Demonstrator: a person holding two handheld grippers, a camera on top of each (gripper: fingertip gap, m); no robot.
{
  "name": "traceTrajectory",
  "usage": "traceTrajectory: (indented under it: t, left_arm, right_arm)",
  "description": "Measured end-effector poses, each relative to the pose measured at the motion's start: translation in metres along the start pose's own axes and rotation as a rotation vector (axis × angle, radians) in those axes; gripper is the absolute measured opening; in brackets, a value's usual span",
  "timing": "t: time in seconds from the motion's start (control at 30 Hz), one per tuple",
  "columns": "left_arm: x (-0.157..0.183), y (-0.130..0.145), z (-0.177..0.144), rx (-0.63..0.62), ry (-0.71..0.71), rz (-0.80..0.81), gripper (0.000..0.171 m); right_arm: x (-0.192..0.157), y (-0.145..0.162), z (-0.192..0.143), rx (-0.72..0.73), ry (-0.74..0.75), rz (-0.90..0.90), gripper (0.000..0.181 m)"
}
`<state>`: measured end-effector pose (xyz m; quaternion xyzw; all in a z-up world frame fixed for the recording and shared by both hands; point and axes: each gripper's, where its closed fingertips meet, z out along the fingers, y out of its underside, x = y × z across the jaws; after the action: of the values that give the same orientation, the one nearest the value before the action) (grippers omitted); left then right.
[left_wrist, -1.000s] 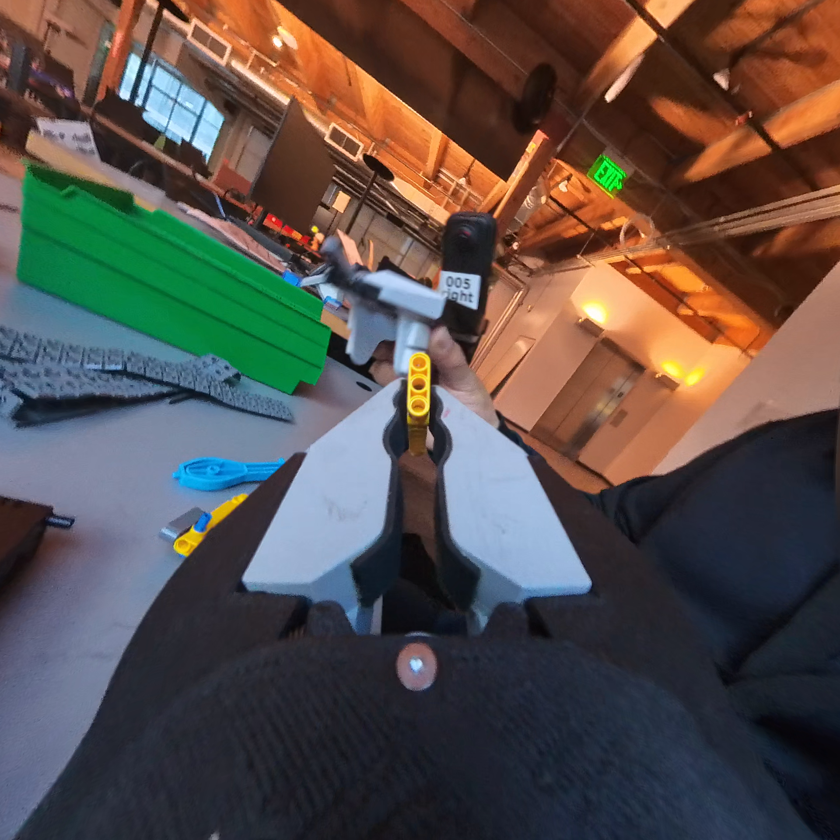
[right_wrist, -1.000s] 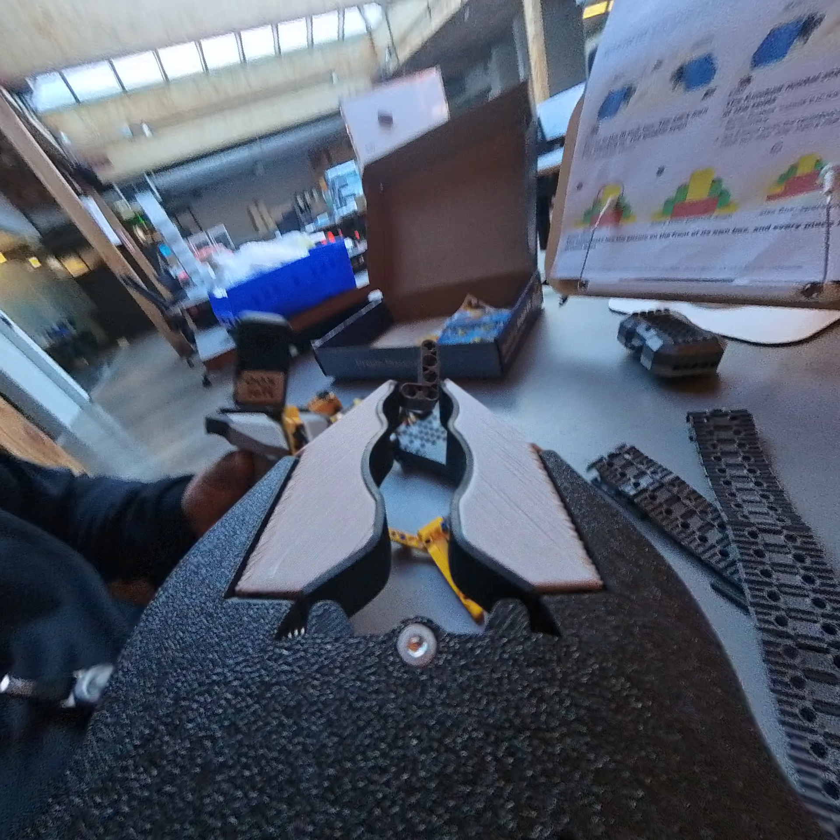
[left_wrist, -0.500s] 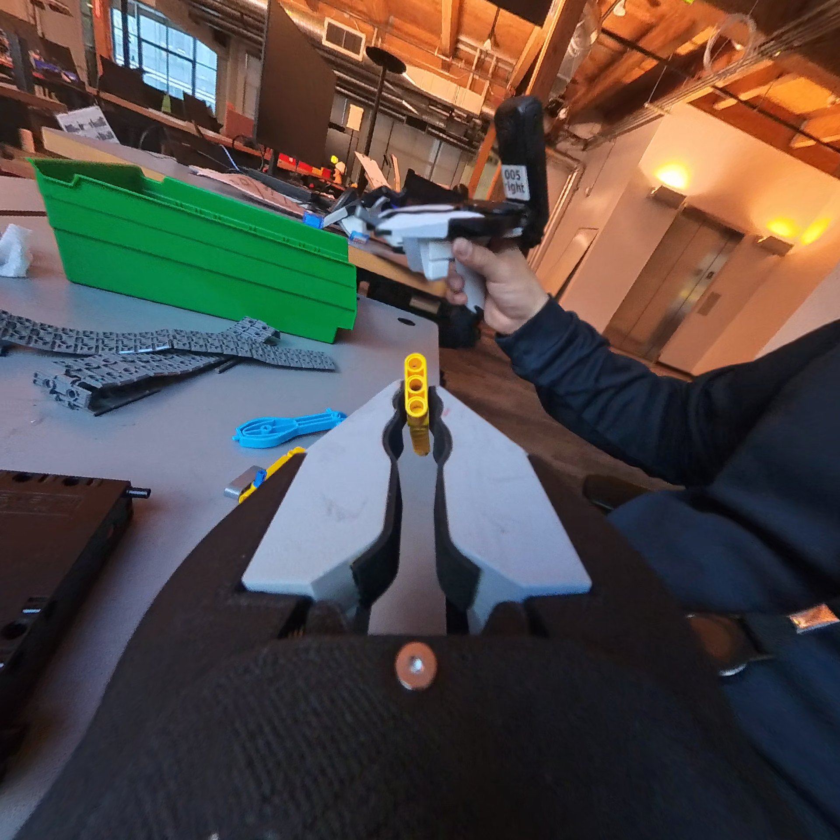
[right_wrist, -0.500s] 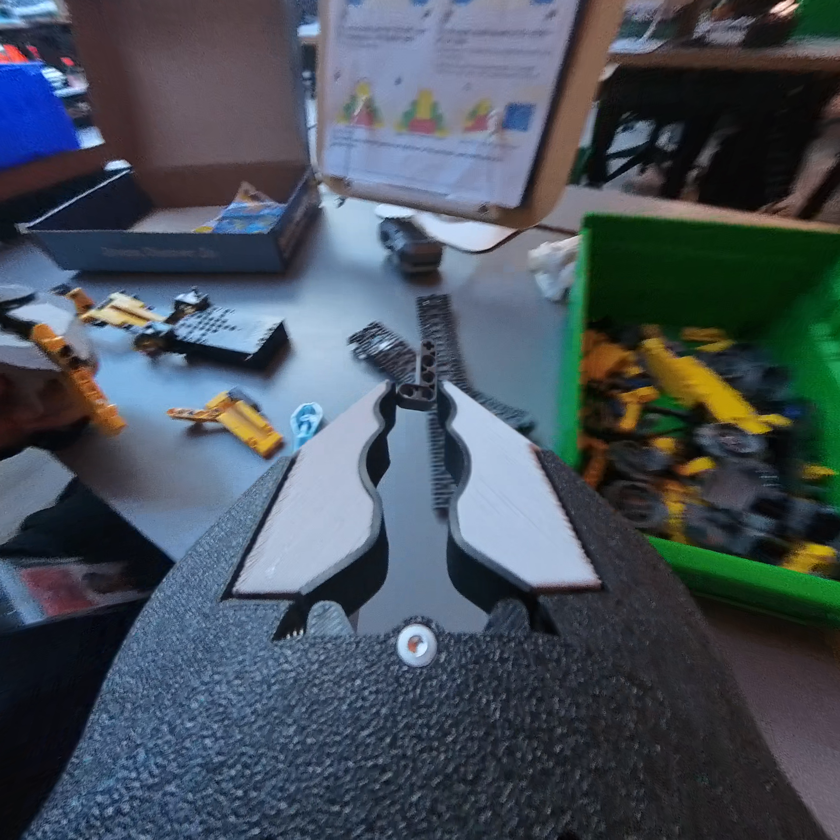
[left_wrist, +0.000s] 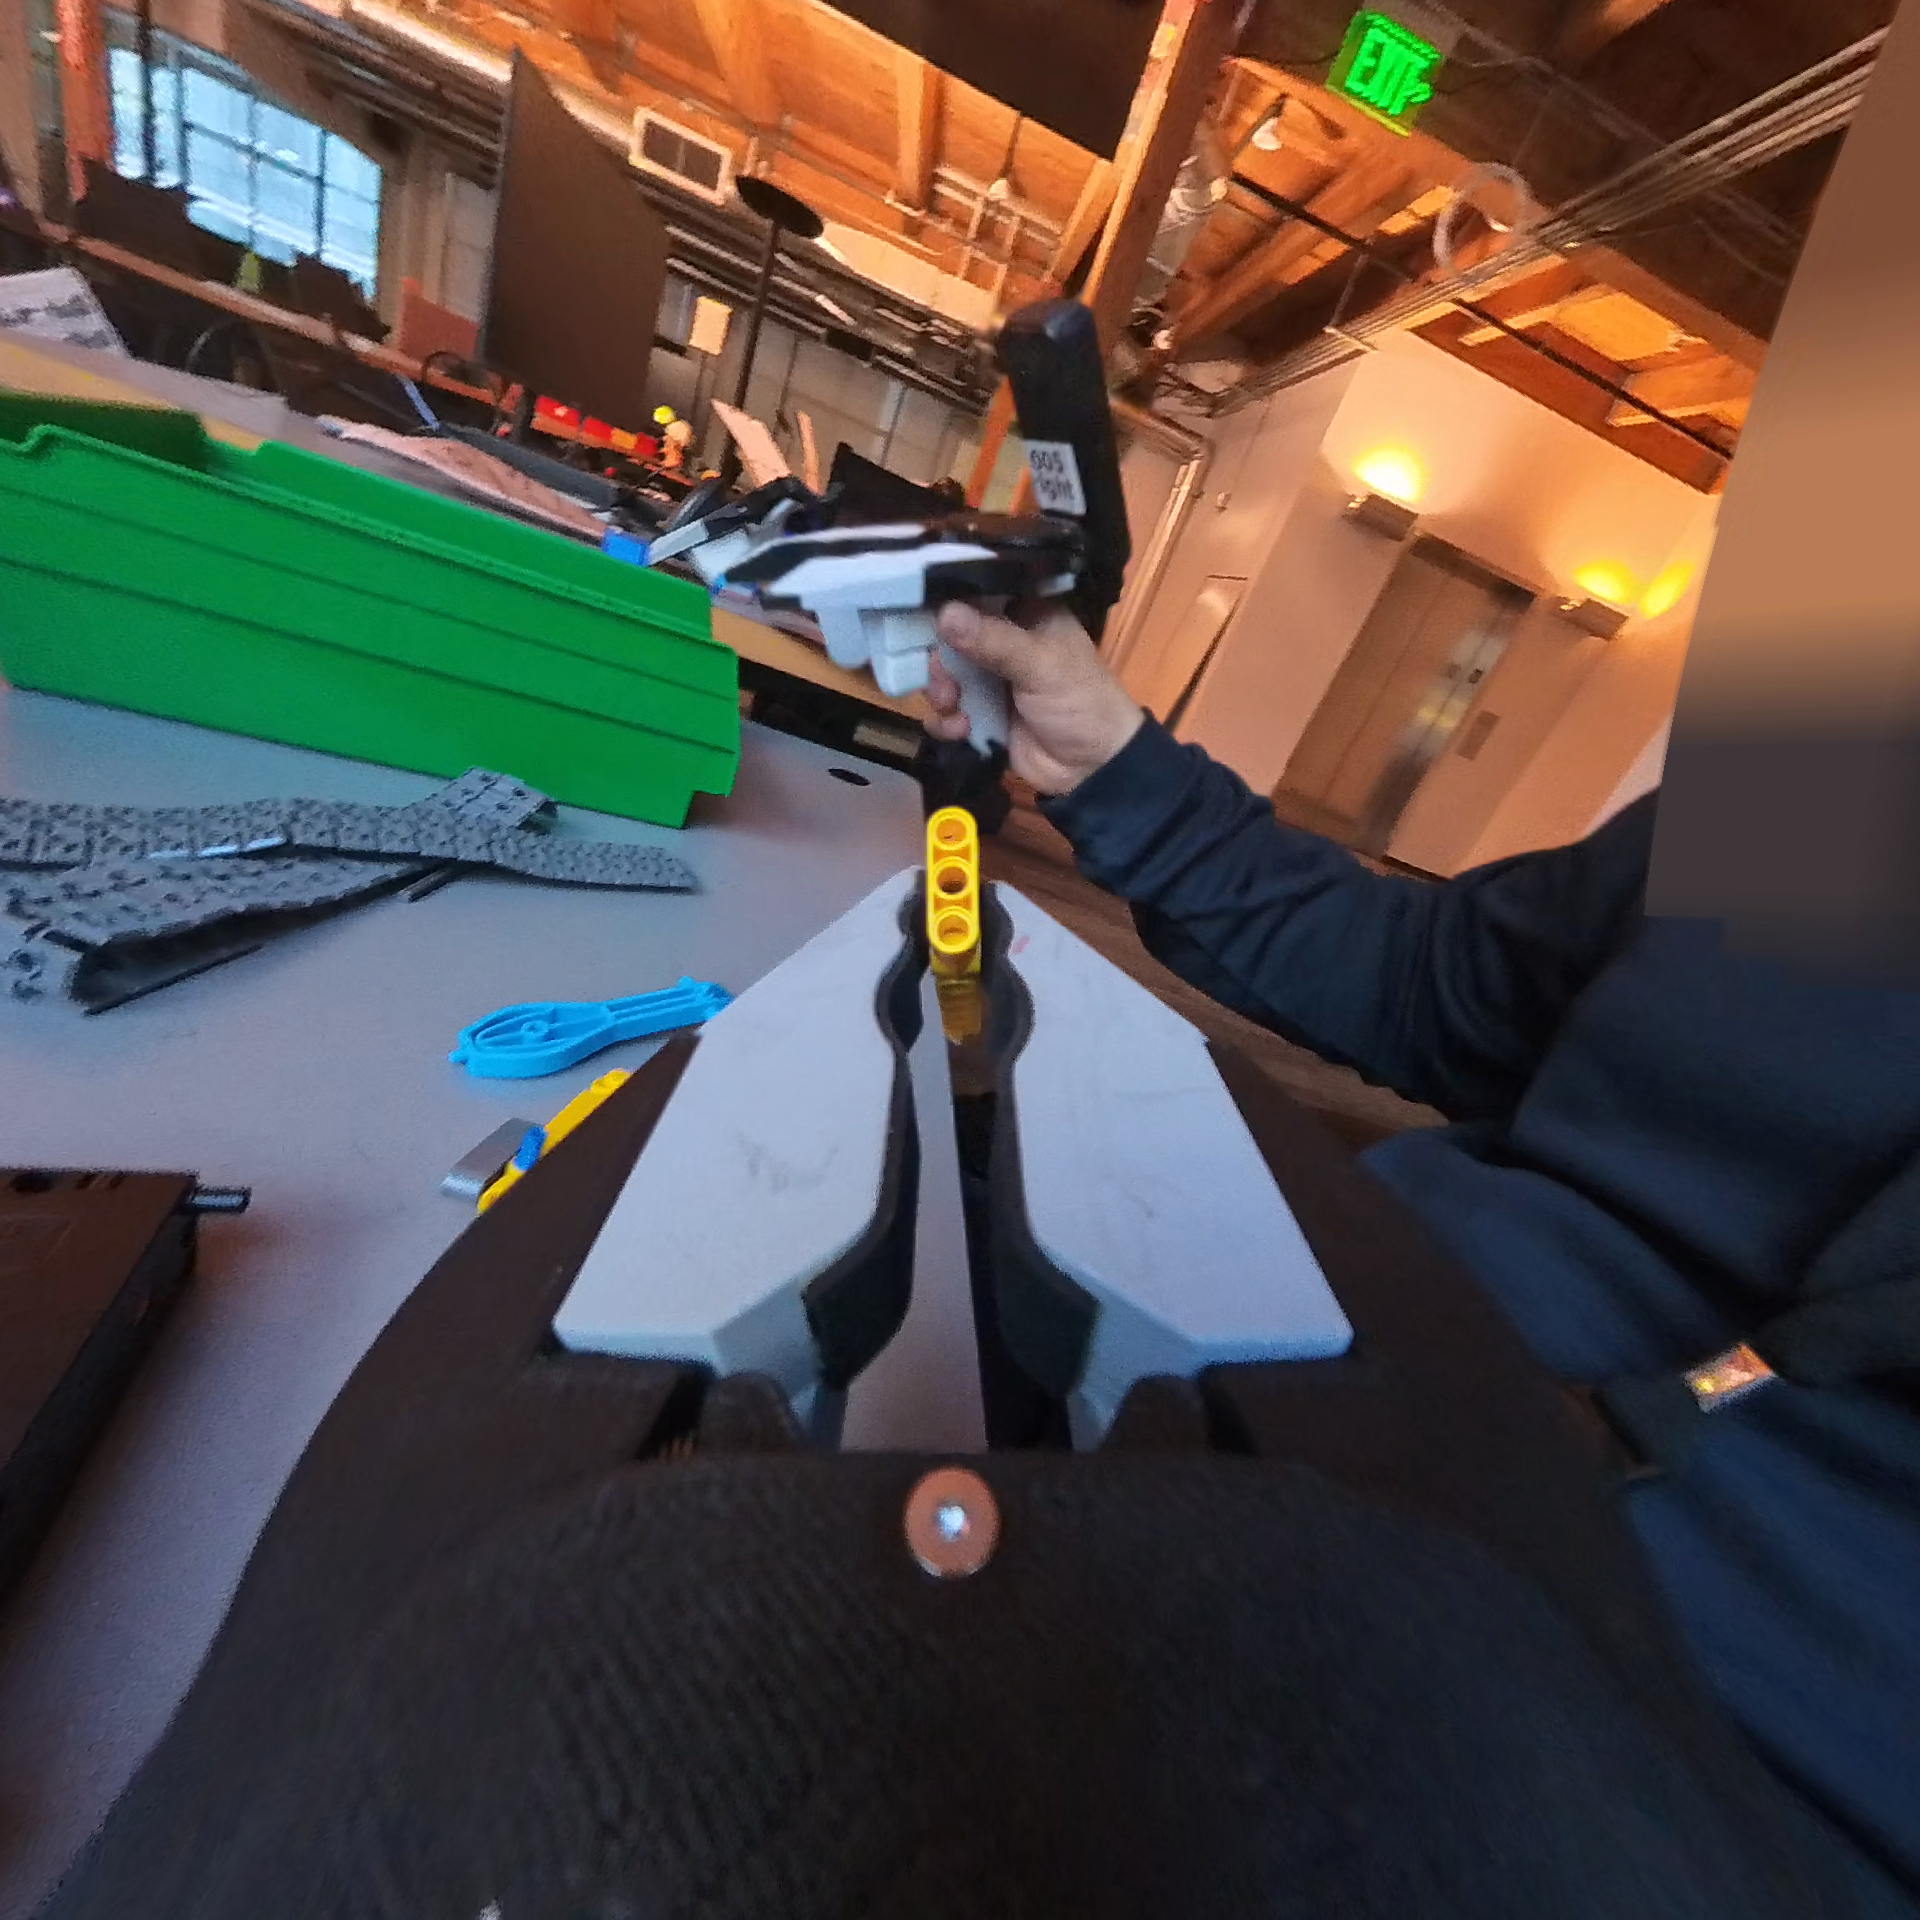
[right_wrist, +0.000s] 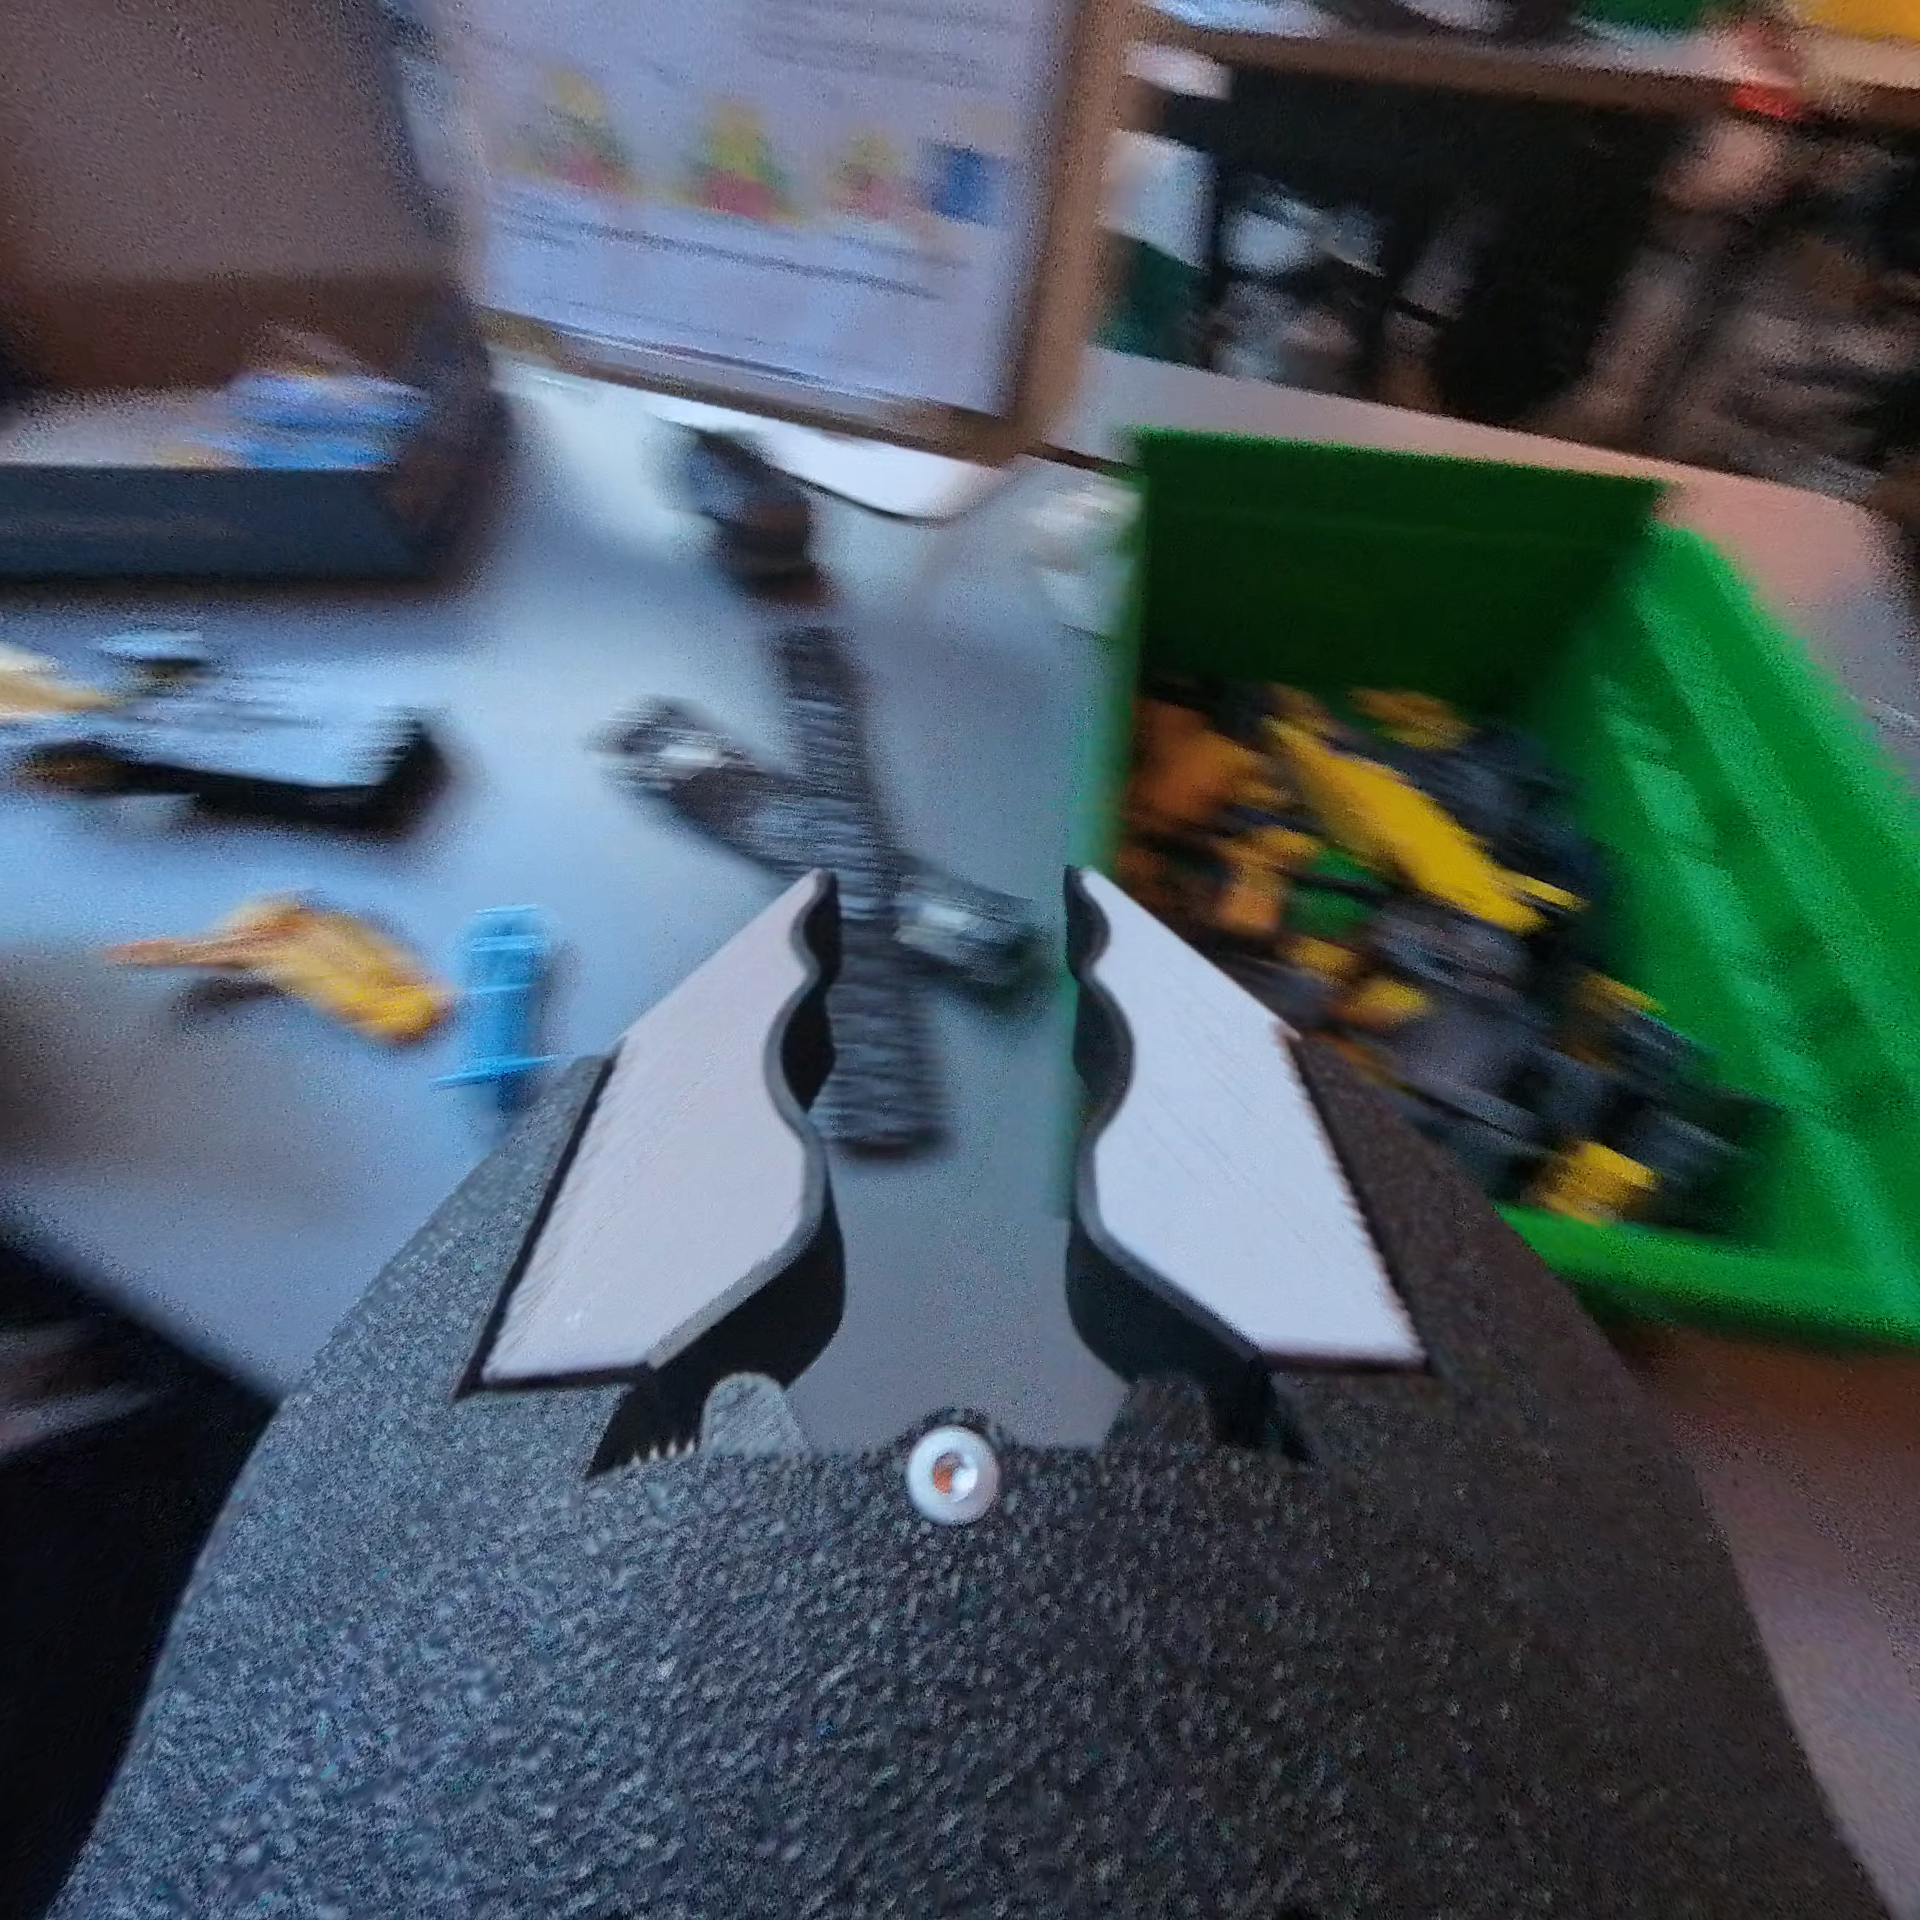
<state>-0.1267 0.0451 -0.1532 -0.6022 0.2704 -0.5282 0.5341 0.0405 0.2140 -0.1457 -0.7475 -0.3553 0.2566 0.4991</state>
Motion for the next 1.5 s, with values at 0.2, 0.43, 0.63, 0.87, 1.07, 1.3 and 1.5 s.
traceTrajectory:
  t: [0.2, 0.43, 0.63, 0.87, 1.07, 1.3, 1.5]
  left_arm:
    - [0.019, -0.001, 0.008, 0.029, 0.070, 0.109, 0.006]
    - [0.028, 0.013, 0.013, -0.058, 0.051, 0.163, 0.009]
    - [0.021, 0.022, 0.014, -0.143, 0.045, 0.124, 0.026]
    - [0.024, 0.035, 0.020, -0.239, 0.121, -0.020, 0.014]
    - [0.025, 0.051, 0.017, -0.360, 0.085, 0.122, 0.006]
    - [0.022, 0.051, 0.016, -0.355, 0.026, 0.284, 0.005]
    - [0.032, 0.032, 0.014, -0.219, 0.075, 0.334, 0.005]
  right_arm:
    - [-0.215, 0.025, 0.004, -0.062, -0.712, -0.038, 0.051]
    - [-0.247, 0.048, 0.015, -0.114, -0.765, -0.145, 0.005]
    - [-0.226, 0.054, 0.008, -0.119, -0.750, 0.025, 0.004]
    - [-0.245, 0.070, 0.009, -0.160, -0.784, -0.036, 0.005]
    - [-0.235, 0.076, 0.010, -0.226, -0.715, -0.176, 0.006]
    - [-0.230, 0.071, 0.014, -0.183, -0.687, -0.165, 0.008]
    - [-0.235, 0.039, -0.002, 0.008, -0.761, -0.086, 0.010]
